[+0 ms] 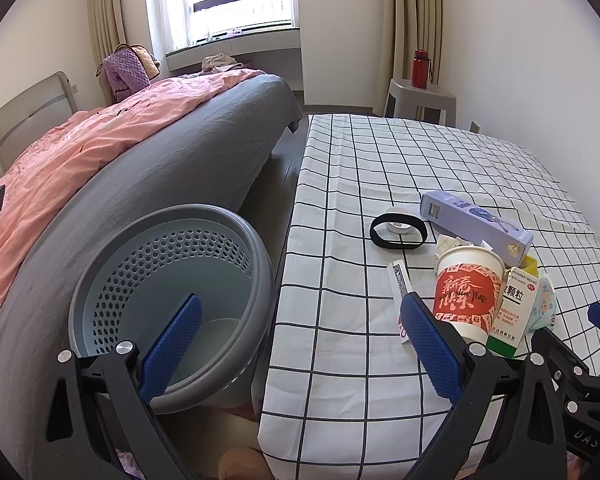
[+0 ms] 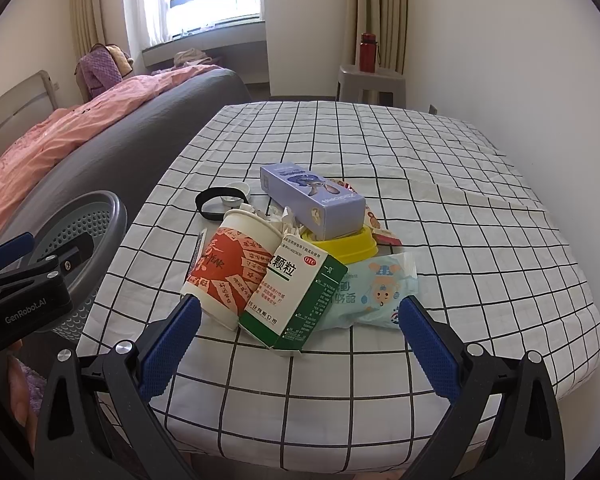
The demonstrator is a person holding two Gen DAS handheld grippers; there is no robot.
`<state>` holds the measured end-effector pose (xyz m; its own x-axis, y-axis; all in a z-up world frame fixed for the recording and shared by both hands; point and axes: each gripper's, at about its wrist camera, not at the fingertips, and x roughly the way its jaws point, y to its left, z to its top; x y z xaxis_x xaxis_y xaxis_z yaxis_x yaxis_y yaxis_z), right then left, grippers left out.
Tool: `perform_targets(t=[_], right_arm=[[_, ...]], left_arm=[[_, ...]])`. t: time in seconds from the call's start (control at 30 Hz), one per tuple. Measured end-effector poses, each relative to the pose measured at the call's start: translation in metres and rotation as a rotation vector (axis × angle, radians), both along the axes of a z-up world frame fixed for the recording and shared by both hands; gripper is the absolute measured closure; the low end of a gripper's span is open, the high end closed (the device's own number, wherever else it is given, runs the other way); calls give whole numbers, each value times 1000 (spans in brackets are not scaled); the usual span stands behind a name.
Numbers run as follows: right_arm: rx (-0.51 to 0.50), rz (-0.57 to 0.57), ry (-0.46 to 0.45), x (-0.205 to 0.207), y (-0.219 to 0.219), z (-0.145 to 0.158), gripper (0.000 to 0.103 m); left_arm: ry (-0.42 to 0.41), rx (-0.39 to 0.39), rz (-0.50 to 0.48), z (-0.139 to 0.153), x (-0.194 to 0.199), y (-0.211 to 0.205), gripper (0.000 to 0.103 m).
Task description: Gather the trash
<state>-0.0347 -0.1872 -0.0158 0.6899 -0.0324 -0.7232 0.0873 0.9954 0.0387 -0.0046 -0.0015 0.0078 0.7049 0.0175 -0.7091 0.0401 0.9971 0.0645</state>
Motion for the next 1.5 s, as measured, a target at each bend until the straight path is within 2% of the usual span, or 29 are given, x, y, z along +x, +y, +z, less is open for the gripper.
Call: perform_targets(t=[1.5], right_arm=[[6, -5, -2, 1, -1, -1, 6]], left_arm=[[1, -1, -10, -2, -1, 1, 8]])
